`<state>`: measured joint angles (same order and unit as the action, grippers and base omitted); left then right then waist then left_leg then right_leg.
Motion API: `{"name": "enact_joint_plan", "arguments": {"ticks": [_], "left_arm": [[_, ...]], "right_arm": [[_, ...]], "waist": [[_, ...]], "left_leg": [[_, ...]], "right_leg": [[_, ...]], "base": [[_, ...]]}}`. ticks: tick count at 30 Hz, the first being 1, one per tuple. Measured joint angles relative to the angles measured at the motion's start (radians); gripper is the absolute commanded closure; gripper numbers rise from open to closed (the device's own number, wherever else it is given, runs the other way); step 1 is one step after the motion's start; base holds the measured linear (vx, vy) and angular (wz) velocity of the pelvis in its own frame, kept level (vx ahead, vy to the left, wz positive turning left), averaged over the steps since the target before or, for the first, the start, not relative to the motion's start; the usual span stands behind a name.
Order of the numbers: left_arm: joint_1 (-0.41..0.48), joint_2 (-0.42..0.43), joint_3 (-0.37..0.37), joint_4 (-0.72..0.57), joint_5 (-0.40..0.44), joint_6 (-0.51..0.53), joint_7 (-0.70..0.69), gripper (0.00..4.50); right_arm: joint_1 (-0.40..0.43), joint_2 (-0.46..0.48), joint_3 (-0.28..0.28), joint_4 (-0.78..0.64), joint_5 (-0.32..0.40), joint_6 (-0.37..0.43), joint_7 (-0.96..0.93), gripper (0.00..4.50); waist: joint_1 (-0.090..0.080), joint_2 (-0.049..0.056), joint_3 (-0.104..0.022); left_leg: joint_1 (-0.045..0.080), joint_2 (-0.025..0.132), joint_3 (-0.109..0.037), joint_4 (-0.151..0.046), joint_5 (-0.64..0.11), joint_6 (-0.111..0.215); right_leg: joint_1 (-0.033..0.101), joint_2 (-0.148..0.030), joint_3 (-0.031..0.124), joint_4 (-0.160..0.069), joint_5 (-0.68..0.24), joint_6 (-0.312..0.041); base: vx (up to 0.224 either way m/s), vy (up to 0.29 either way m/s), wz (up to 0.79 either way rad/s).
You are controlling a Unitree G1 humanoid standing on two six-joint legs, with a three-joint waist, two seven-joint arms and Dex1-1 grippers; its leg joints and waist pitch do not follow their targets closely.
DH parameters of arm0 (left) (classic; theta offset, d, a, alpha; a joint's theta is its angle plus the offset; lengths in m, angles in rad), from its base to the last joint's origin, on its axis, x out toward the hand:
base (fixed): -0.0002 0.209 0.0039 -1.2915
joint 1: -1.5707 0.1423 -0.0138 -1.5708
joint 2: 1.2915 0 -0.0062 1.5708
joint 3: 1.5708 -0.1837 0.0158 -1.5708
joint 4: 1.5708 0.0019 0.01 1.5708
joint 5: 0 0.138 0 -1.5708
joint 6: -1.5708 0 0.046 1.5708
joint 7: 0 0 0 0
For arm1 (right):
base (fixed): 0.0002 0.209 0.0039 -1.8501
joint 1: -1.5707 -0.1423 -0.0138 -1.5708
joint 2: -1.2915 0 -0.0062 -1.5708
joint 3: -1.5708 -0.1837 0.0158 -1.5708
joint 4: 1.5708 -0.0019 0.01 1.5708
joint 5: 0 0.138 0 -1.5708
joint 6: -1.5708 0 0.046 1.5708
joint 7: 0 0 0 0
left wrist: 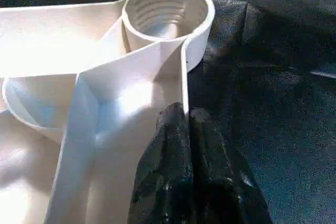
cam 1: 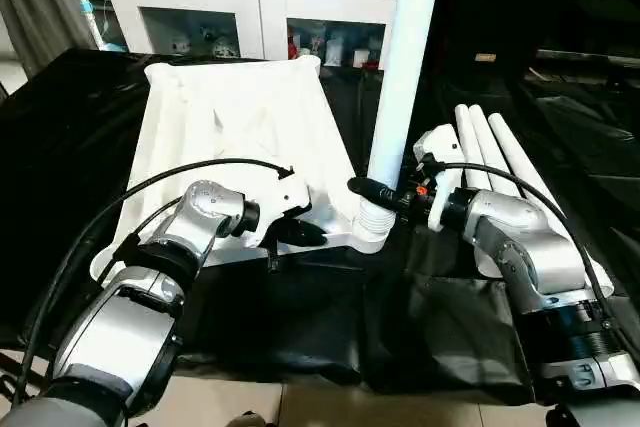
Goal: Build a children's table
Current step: Insert table leg to table base
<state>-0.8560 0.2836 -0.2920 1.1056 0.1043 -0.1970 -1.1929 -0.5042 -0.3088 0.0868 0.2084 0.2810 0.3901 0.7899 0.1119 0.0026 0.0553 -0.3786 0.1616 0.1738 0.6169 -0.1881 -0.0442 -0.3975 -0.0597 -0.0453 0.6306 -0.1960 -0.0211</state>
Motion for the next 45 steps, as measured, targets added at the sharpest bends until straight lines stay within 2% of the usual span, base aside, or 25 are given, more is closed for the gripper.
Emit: {"name": "enact_joint_plan", "arguments": {"ticks": [6,7,8,12,15,22,24,31,38,45], "left_arm": [[0.0,0.0,-0.005,-0.001,0.018,-0.024,0.01,4.5],[-0.001,-0.001,-0.005,-0.001,0.018,-0.023,0.011,4.05],[-0.002,-0.002,-0.005,0.0,0.019,-0.021,0.011,3.94],[-0.009,-0.016,-0.01,0.014,0.03,-0.016,0.009,3.63],[-0.02,-0.021,-0.008,0.031,0.03,-0.014,0.001,3.6],[-0.042,-0.028,0.006,0.062,0.027,0.017,-0.024,3.6],[-0.045,-0.028,0.011,0.07,0.026,0.02,-0.028,3.95],[-0.049,-0.028,0.019,0.077,0.026,0.022,-0.029,4.48],[-0.048,-0.028,0.021,0.078,0.029,0.022,-0.023,4.5],[-0.039,-0.032,0.01,0.057,0.048,0.032,0.018,4.5]], "right_arm": [[0.0,0.0,0.0,0.006,0.0,0.0,0.002,2.64],[0.0,0.0,0.0,0.008,0.0,0.0,0.002,2.64],[0.0,0.0,0.0,0.008,0.0,0.0,0.002,2.64],[0.002,0.0,0.0,0.008,0.0,0.0,0.002,2.64],[0.004,0.0,0.0,0.008,0.0,0.0,0.002,2.64],[0.011,-0.001,0.0,0.008,0.0,0.0,0.002,2.64],[0.011,-0.001,0.0,0.007,0.0,0.0,0.002,2.64],[0.011,-0.001,0.0,0.007,0.0,0.001,0.001,2.64],[0.014,0.001,0.0,0.007,-0.001,0.001,-0.003,2.64],[0.018,0.016,0.021,0.052,-0.036,0.001,-0.038,2.64]], "waist": [[0.0,0.0,0.0],[0.0,0.0,0.0],[0.0,0.0,0.0],[-0.001,0.001,0.0],[-0.001,0.004,0.001],[-0.003,0.008,0.002],[-0.003,0.008,0.002],[-0.002,0.008,0.002],[0.0,0.008,0.002],[0.0,0.01,0.001]], "left_leg": [[0.0,0.0,0.0,0.0,0.0,0.0],[0.0,0.0,0.0,0.0,0.0,0.0],[0.0,0.0,0.0,0.0,0.0,0.0],[0.0,0.0,0.0,-0.001,0.0,0.0],[0.0,0.0,0.0,-0.002,0.0,0.0],[0.0,0.0,0.001,-0.004,0.0,0.0],[0.0,0.0,0.001,-0.005,0.0,0.0],[0.0,0.0,0.001,-0.009,0.0,0.0],[0.0,0.0,0.001,-0.008,0.001,-0.001],[0.001,0.0,0.001,-0.009,0.001,-0.002]], "right_leg": [[0.0,0.0,0.0,0.0,0.0,0.0],[0.0,0.0,0.0,0.0,0.0,0.0],[0.0,0.0,0.0,0.0,0.0,0.0],[0.0,0.0,0.0,-0.001,0.0,0.0],[0.0,0.0,0.0,-0.002,0.0,0.0],[-0.001,0.0,0.0,-0.003,0.0,0.0],[-0.001,0.0,0.0,-0.004,0.0,0.0],[-0.001,0.0,-0.001,-0.008,0.0,0.0],[0.0,0.0,-0.001,-0.008,0.0,0.0],[0.0,0.0,-0.001,-0.008,0.0,-0.001]], "base": [[0.0,0.0,0.0],[0.0,0.0,0.0],[0.0,0.0,0.0],[0.0,0.0,0.0],[0.0,0.0,0.0],[0.0,0.0,0.0],[0.0,0.0,0.0],[0.0,0.0,0.0],[0.0,0.0,0.0],[0.0,0.0,0.0]]}}
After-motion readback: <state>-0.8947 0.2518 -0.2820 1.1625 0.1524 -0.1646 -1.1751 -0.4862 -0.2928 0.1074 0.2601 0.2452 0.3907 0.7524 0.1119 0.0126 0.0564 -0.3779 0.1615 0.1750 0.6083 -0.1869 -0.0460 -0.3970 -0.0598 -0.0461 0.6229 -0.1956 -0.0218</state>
